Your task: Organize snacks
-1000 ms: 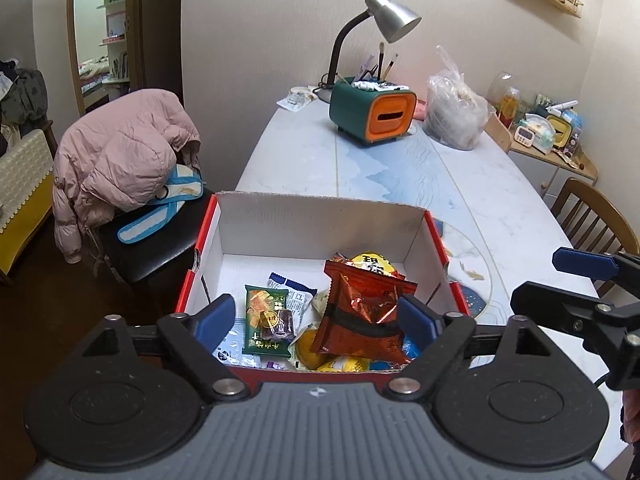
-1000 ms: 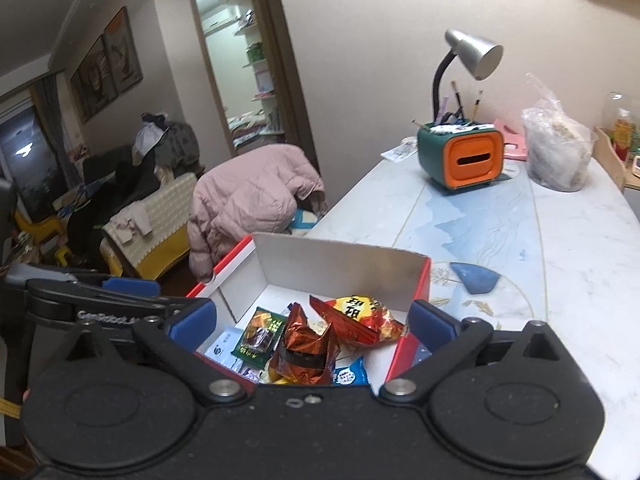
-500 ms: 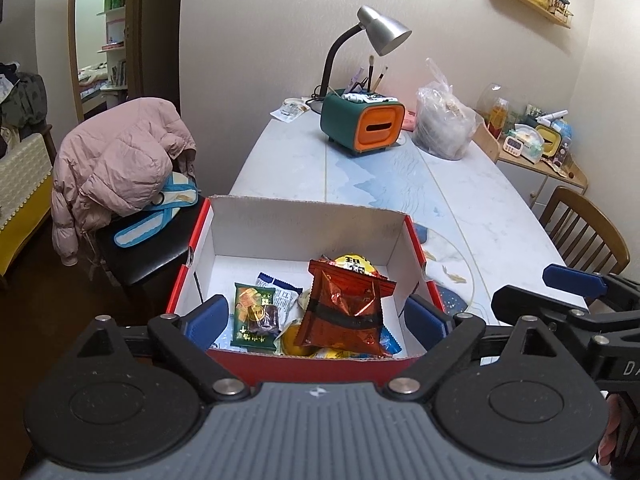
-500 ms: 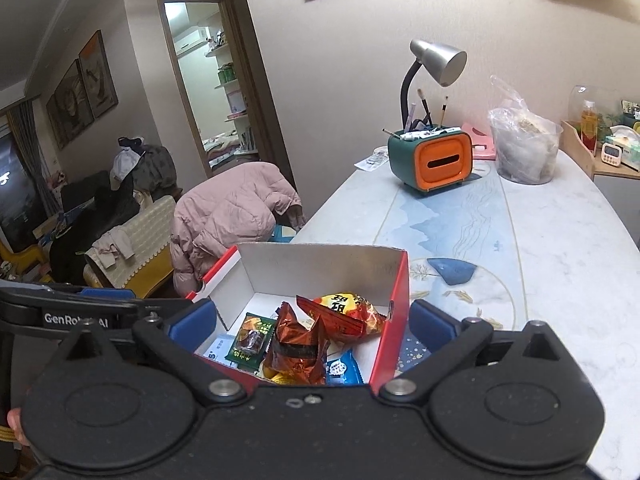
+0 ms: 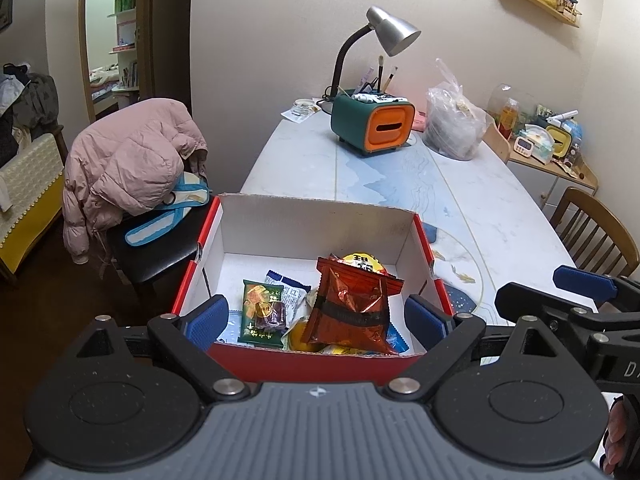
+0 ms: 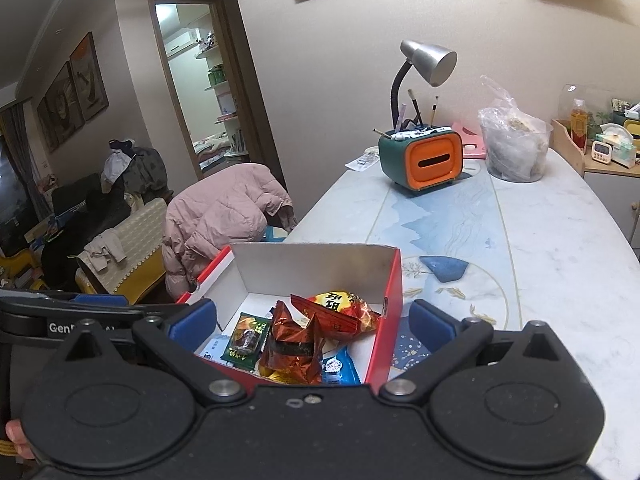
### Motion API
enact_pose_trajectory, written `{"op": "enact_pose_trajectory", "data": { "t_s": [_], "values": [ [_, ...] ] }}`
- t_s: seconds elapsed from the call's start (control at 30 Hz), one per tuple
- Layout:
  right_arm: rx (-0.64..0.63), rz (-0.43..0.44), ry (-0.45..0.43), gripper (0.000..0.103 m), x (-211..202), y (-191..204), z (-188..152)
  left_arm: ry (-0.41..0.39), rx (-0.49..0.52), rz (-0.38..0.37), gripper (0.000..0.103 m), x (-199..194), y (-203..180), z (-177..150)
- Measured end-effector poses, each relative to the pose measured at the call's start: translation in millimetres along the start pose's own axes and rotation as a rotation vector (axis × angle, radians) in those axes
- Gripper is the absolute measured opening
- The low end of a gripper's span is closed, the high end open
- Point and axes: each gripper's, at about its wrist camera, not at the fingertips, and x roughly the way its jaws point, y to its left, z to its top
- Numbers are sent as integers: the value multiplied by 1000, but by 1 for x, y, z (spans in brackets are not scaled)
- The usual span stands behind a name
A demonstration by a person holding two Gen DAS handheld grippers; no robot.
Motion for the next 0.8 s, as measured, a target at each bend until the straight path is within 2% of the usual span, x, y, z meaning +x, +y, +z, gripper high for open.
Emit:
{"op": "enact_pose_trajectory", "data": {
  "t_s": [0.8],
  "values": [
    [-6,-15,-7,103,-4,2,0,-2,23,-4,95,-3,-2,0]
  ]
}}
